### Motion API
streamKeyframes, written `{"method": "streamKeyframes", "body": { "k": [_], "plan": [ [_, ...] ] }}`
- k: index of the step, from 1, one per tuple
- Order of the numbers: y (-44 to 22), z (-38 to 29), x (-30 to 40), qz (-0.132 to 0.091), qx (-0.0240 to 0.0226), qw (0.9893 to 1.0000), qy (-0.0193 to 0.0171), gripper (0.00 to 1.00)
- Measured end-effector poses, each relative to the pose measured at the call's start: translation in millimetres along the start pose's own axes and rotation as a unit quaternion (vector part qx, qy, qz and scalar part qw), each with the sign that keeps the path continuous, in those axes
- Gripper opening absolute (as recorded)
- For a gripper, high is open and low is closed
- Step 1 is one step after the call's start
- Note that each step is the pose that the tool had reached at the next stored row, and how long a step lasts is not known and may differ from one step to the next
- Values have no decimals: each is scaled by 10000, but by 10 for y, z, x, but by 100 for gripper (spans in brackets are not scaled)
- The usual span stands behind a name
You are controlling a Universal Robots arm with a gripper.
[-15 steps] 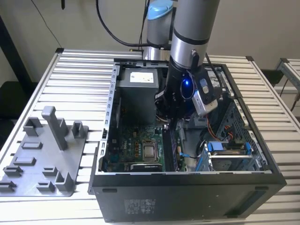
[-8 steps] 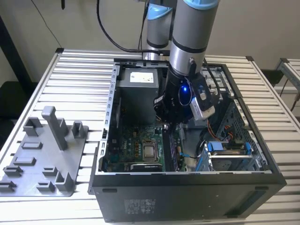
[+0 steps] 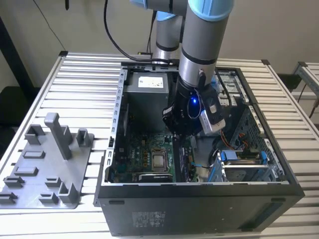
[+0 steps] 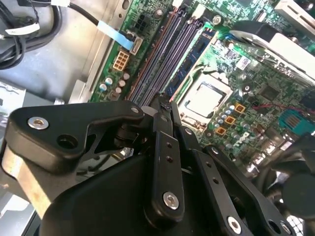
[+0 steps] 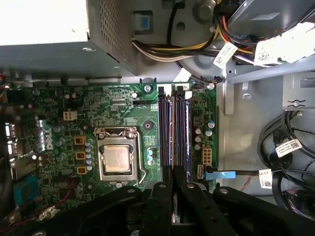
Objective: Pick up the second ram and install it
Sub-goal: 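Insert the second ram into the second slot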
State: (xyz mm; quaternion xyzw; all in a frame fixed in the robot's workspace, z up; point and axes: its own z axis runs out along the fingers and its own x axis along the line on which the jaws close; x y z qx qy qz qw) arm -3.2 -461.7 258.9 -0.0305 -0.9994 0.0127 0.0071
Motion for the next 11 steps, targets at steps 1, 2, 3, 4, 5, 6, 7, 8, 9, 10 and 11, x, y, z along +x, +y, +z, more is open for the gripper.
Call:
{"method": "streamKeyframes", "body": {
  "k": [1,2,3,4,5,6,7,8,9,10,11],
  "plan": [
    [1,20,1,1,0,10000,0,14],
    [1,36,3,1,1,10000,0,14],
    [1,55,5,0,0,10000,0,14],
    [2,73,7,0,0,10000,0,14],
    [2,92,7,0,-1,10000,0,14],
    [2,110,8,-1,0,10000,0,14],
    [3,128,8,0,0,10000,0,14],
    [3,146,8,0,0,10000,0,14],
    [4,164,8,0,0,10000,0,14],
    [4,182,8,0,0,10000,0,14],
    [5,198,10,0,0,10000,0,14]
  ]
}}
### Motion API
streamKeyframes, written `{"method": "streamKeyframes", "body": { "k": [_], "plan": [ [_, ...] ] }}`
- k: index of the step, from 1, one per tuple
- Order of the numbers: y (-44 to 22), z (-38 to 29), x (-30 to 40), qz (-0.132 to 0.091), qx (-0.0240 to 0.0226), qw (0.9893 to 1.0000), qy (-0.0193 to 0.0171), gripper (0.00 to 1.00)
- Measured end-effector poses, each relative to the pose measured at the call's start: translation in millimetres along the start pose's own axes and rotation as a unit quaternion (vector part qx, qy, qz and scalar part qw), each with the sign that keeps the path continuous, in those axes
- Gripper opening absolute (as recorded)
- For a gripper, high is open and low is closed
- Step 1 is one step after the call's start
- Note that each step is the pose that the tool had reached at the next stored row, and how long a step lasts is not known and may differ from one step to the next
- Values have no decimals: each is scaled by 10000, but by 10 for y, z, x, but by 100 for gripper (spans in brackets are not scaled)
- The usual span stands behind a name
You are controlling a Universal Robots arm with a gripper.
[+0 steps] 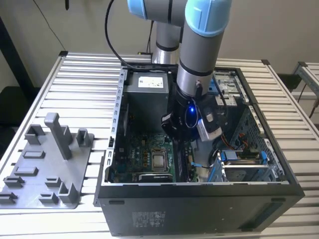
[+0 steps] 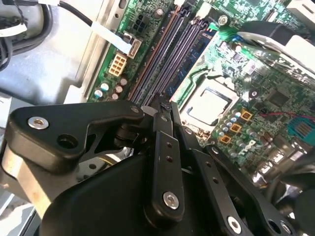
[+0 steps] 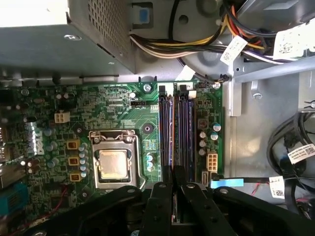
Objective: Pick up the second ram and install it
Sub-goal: 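Insert the second ram into the second slot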
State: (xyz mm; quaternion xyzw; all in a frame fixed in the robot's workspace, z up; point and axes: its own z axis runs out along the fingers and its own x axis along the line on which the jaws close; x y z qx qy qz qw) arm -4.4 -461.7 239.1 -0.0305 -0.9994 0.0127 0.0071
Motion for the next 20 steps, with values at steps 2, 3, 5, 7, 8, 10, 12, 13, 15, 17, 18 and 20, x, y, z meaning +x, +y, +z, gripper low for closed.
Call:
{"method": "streamKeyframes", "body": {
  "k": [2,3,5,7,8,10,12,13,15,17,18,20],
  "plan": [
    [1,24,3,0,1,10000,0,14],
    [1,36,5,1,2,10000,0,14],
    [1,52,6,1,2,10000,0,14],
    [1,66,9,5,5,10000,0,14],
    [1,72,10,5,7,10000,0,14],
    [1,91,16,7,10,10000,0,14],
    [2,107,18,6,11,10000,0,14],
    [1,110,18,6,12,10000,0,14],
    [1,110,17,6,13,10000,0,14],
    [2,110,4,7,12,10000,-1,14],
    [3,110,-1,7,12,10000,-1,14],
    [3,111,-4,7,12,10000,0,14]
  ]
}}
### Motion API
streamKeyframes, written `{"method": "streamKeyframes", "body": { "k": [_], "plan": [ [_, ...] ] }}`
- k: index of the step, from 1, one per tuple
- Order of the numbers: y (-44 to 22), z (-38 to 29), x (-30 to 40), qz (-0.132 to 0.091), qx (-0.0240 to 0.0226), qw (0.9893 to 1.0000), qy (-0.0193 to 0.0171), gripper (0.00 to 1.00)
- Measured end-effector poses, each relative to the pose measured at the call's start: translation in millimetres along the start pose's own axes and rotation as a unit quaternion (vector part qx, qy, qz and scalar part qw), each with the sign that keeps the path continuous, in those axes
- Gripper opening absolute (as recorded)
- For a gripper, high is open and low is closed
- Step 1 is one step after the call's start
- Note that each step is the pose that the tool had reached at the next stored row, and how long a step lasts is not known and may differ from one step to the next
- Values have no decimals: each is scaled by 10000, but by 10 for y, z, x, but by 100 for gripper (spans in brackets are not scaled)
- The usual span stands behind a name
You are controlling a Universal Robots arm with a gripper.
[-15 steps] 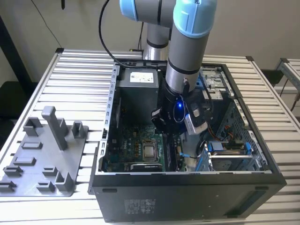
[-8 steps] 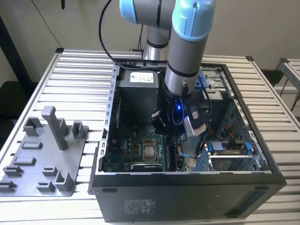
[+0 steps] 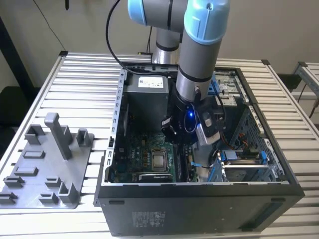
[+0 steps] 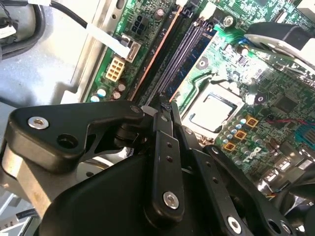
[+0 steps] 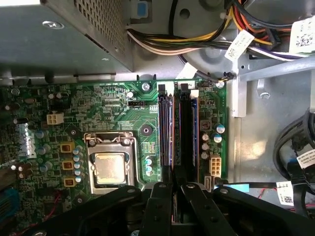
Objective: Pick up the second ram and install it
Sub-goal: 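Insert the second ram into the second slot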
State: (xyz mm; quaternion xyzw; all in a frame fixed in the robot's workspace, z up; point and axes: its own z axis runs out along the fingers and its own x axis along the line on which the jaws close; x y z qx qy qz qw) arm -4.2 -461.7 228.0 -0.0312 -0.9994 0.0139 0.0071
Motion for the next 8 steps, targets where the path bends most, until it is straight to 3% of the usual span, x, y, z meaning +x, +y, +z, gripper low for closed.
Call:
{"method": "streamKeyframes", "body": {
  "k": [8],
  "plan": [
    [0,7,0,-51,2,10000,-2,14]
  ]
}}
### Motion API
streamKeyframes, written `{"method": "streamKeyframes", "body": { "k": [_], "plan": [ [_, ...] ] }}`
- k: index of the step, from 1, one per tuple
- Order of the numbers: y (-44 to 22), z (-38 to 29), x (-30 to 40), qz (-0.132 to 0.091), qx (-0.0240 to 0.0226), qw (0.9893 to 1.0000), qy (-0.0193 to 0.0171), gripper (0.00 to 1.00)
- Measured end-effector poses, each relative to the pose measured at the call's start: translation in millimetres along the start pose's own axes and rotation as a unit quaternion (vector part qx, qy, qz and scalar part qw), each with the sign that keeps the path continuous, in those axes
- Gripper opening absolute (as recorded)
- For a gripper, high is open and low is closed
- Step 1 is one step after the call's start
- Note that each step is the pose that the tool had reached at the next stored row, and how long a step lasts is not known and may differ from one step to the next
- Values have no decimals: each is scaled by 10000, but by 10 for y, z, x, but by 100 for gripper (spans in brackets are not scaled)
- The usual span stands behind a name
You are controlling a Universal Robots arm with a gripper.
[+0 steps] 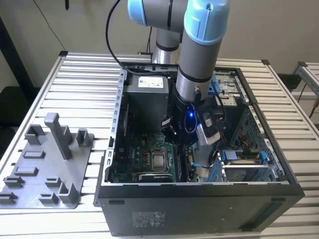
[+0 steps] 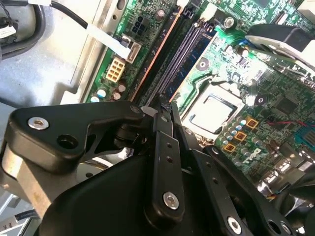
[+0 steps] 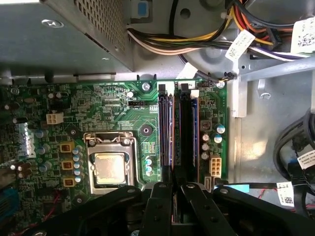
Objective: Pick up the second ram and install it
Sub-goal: 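Insert the second ram into the second slot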
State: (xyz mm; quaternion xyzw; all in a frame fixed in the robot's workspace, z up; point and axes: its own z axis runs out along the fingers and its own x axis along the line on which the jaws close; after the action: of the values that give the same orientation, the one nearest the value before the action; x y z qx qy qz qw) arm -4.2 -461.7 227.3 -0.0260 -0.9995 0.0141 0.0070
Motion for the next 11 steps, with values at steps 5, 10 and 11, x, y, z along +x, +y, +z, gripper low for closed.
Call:
{"method": "streamKeyframes", "body": {
  "k": [5,10,11],
  "plan": [
    [0,8,0,-150,1,9999,-6,14],
    [-2,17,0,-232,3,9997,-8,14],
    [-2,17,0,-232,4,9997,-8,14]
  ]
}}
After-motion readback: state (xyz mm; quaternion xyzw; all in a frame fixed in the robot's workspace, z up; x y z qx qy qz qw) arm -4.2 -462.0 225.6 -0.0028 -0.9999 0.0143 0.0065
